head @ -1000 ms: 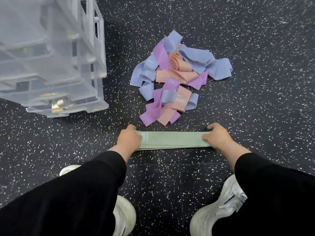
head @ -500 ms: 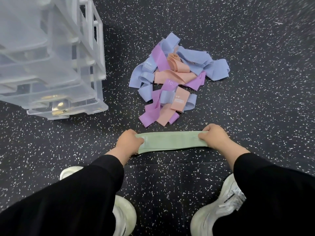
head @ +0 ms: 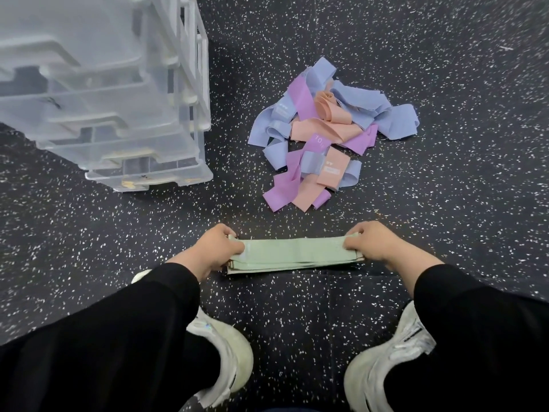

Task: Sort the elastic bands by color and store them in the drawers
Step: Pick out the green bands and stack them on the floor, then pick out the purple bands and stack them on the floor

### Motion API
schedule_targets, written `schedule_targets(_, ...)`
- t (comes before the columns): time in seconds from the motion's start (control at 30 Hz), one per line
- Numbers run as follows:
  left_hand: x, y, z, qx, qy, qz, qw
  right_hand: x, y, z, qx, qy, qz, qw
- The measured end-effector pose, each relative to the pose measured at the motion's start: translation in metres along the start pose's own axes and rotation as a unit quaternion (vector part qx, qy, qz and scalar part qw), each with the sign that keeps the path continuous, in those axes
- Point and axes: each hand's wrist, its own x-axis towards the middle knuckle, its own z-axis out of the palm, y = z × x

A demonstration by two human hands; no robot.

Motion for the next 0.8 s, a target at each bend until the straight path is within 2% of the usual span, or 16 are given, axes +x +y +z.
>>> schedule_targets(0.1, -0.002, -0.009, 0.001, 0.046, -0.011, 0.007, 0.999, -0.006, 0.007, 0.008, -0.040, -0.027, 0.011, 0.999)
schedule_targets(0.17, -0.002, -0.011, 0.005, 0.108, -0.001, 0.023, 0.994, -0.005, 0.011, 0.013, -0.051, -0.009, 0.018, 0.998)
schedule_targets(0.3, 0.002, -0.016, 0.008, 0.263, 0.028, 0.045, 0.963, -0.001, 0.014, 0.019, -0.162, 0.010, 0.030, 0.986)
schedule_targets(0.4, 0.002, -0.013, 0.009, 0.303, 0.069, 0.065, 0.948, 0.004, 0.013, 0.018, -0.205, 0.019, 0.020, 0.978)
schedule_targets(0.47, 0.002, -0.005, 0.010, 0.316, 0.118, 0.110, 0.935, 0.007, 0.008, 0.013, -0.165, 0.047, -0.005, 0.985)
schedule_targets(0.57, 0.009, 0.013, 0.009, 0.290, 0.160, 0.165, 0.929, 0.012, -0.007, 0.001, -0.111, 0.133, -0.070, 0.982)
schedule_targets(0.8, 0.037, 0.061, 0.006, 0.235, 0.124, 0.186, 0.946, 0.027, -0.057, -0.023, -0.121, 0.155, -0.123, 0.973)
